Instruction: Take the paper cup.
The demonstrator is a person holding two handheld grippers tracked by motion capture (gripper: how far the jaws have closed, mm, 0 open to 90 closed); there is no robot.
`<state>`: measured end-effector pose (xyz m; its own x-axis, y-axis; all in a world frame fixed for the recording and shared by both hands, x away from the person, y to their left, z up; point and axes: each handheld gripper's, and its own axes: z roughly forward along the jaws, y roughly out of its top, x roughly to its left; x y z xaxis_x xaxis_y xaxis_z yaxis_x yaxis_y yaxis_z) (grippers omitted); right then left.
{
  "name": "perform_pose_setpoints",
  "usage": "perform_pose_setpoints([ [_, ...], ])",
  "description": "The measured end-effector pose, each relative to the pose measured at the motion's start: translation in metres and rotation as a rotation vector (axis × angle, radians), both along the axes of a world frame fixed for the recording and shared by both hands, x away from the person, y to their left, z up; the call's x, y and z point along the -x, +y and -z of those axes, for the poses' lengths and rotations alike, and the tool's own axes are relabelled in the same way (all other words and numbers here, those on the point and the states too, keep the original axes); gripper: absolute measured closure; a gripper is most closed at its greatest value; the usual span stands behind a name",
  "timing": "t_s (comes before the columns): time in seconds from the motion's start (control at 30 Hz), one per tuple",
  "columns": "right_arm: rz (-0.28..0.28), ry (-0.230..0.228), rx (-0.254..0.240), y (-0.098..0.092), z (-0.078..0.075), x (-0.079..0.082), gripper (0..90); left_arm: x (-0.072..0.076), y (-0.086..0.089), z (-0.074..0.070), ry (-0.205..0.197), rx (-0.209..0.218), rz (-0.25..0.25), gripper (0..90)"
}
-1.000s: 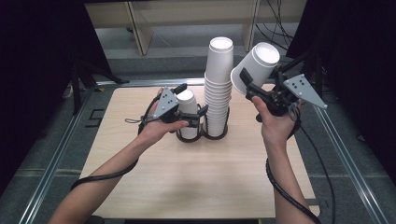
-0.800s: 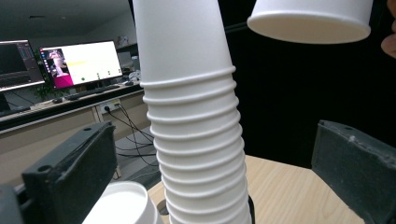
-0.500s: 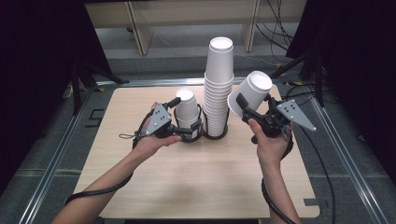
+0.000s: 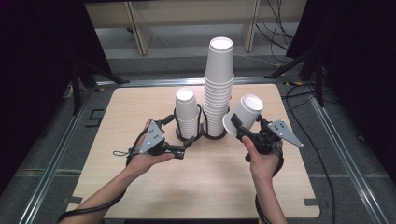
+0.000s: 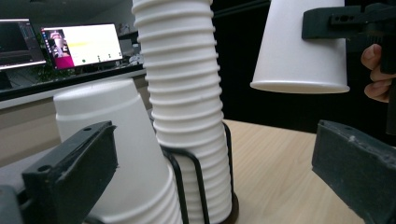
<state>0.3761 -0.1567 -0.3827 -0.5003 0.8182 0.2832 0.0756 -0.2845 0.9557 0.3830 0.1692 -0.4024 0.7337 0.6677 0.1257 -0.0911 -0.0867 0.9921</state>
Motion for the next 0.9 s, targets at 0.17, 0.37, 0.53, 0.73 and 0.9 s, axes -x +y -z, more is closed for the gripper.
perform_pose_setpoints([
  [0.17, 0.005, 0.059, -0.028, 0.003, 0.024, 0.005, 20.2, 0.009, 0.007, 0.019, 0.027, -0.004, -0.005, 0.0],
  [0.37, -0.006, 0.123, -0.035, 0.007, 0.049, 0.012, 20.2, 0.016, 0.012, 0.038, 0.057, -0.027, -0.003, 0.0],
  [0.53, -0.017, 0.160, -0.046, 0.008, 0.062, 0.017, 20.2, 0.018, 0.018, 0.051, 0.093, -0.033, -0.017, 0.0],
  [0.73, -0.020, 0.185, -0.036, 0.014, 0.073, 0.023, 20.2, 0.018, 0.019, 0.060, 0.103, -0.012, -0.018, 0.0],
  [0.9, -0.023, 0.199, -0.052, 0.017, 0.076, 0.025, 20.2, 0.022, 0.021, 0.061, 0.121, -0.032, -0.036, 0.0],
])
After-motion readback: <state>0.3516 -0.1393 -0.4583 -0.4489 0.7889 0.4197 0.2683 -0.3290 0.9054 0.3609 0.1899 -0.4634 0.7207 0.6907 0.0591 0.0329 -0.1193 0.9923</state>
